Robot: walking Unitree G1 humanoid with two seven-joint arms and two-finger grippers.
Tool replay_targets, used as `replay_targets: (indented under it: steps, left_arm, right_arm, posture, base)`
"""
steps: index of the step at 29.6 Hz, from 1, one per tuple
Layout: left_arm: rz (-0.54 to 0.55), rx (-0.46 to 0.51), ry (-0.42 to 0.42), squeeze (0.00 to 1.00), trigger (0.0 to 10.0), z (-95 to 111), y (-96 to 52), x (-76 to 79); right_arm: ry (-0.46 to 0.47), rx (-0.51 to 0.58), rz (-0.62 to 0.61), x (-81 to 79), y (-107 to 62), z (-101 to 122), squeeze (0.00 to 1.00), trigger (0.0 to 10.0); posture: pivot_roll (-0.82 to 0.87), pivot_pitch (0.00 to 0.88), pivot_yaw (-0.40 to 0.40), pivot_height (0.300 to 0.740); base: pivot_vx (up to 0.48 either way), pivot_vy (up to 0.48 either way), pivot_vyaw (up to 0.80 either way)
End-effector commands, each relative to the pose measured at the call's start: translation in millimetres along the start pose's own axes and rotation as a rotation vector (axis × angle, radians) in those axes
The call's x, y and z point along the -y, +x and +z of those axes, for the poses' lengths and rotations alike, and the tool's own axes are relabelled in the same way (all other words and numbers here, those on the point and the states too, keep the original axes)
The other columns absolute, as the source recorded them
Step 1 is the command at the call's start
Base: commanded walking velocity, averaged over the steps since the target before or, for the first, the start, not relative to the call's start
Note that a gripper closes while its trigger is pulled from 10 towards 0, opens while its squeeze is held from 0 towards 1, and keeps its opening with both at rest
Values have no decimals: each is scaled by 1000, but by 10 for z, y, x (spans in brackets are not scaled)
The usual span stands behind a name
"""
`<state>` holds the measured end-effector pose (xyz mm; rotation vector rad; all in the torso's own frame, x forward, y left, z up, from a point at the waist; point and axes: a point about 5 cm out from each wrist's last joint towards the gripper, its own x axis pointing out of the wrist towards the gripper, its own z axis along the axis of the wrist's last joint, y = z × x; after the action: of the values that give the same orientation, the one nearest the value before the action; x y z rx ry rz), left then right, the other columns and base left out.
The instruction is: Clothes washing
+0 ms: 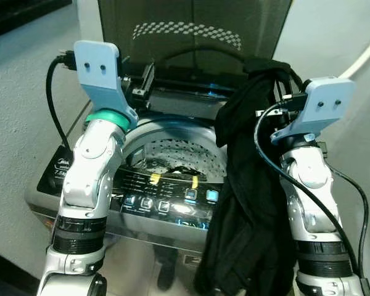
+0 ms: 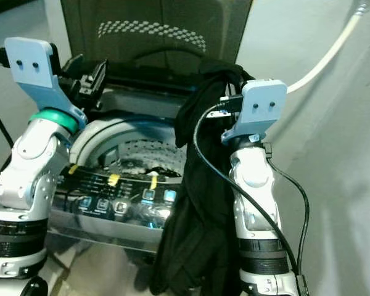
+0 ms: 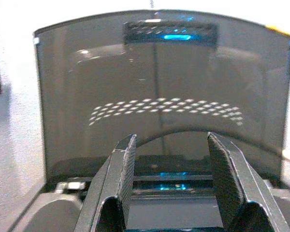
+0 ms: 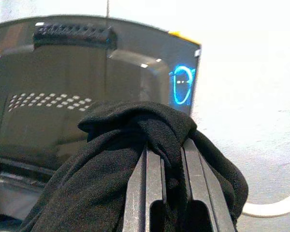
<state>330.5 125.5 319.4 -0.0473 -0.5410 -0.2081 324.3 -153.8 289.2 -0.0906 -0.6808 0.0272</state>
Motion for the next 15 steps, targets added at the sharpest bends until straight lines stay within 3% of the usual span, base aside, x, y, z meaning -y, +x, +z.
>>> replay_targets:
  steps: [1,7,9,10,11,13,14,15]
  left_arm:
    - [-14,-3,-15,0,10000,10,-6,17]
    - [-197,17,38,0,10000,110,-50,22]
    - [-418,-6,87,0,10000,182,-187,5]
    - [-562,-47,68,0,10000,191,-333,17]
    - [-562,-47,68,0,10000,191,-333,17]
    - [-749,-109,4,0,10000,180,-559,87]
    - [-749,-109,4,0,10000,180,-559,87]
    - [-812,-127,-58,0,10000,158,-642,176]
  right_arm:
    - [-2,1,1,10,-11,6,0,10000]
    - [34,33,142,-144,11,111,0,10000]
    - [83,68,231,-232,71,236,0,10000]
    - [116,90,277,-269,133,316,0,10000]
    - [116,90,277,-269,133,316,0,10000]
    - [161,138,348,-324,245,458,0,10000]
    - [161,138,348,-324,245,458,0,10000]
    - [179,183,383,-347,351,588,0,10000]
  posture:
    - [27,27,43,740]
    - [35,27,42,740]
    - [37,27,41,740]
    - [36,30,41,740]
    - [36,30,41,740]
    - [30,35,42,740]
    - [30,35,42,740]
    - [26,35,40,740]
  base:
    - [0,0,0]
    - [0,0,0]
    - [0,0,0]
    - [0,0,0]
    - [0,0,0]
    - [0,0,0]
    - [0,0,0]
    - [0,0,0]
